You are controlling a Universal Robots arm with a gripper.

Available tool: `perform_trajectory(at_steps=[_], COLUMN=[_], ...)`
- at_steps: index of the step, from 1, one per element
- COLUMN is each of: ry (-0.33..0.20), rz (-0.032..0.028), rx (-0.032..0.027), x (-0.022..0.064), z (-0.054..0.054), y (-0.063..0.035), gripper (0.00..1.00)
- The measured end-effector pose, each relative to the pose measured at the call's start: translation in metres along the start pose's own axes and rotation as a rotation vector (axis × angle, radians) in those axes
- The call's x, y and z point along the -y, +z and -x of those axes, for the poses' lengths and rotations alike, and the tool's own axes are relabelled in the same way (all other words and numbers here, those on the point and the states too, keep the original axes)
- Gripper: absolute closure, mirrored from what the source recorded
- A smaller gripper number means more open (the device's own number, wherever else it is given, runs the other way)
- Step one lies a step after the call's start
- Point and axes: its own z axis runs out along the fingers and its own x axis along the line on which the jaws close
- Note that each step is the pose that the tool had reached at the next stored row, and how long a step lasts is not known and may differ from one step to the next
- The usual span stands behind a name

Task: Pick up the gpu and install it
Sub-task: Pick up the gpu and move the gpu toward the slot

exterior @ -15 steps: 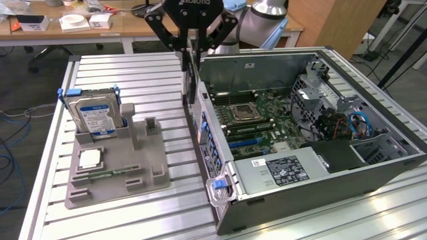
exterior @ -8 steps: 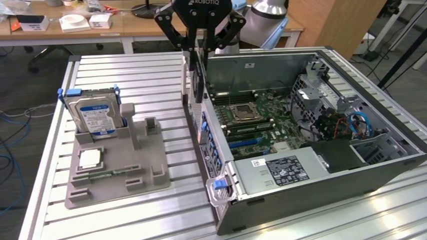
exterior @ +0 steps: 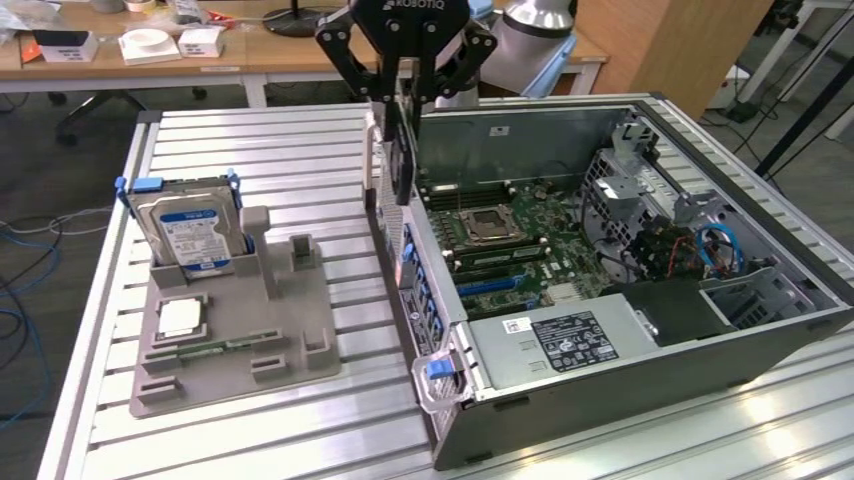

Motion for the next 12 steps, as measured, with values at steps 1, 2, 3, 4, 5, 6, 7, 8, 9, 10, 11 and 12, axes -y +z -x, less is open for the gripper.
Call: perform_trajectory(at_steps=[1,2,3,4,5,6,7,8,9,10,11,12], ry=[0.0,0.0,0.0,0.0,0.0,0.0,0.0,0.0,0.0,0.0,0.0,0.0], rz=[-0.0001,0.0,0.0,0.0,0.0,-0.0001,0.0,0.0,0.0,0.0,0.0,0.0], rx=[0.0,-0.0001,0.0,0.0,0.0,-0.0001,-0.0001,0.0,0.0,0.0,0.0,-0.0001], x=[-0.0002,-0.0004,-0.0006,-0.0007,-0.0009,-0.0009,-0.0009,-0.0009,-0.0011,-0.0011,-0.0012,-0.0014], z=[0.002,0.004,0.006,0.008,0.009,0.01,0.01,0.01,0.011,0.012,0.013,0.014], y=[0.0,-0.0001,0.0,0.0,0.0,-0.0001,-0.0001,0.0,0.0,0.0,0.0,-0.0001], gripper=[0.74,0.74,0.74,0.74,0.74,0.74,0.74,0.74,0.74,0.74,0.74,0.74])
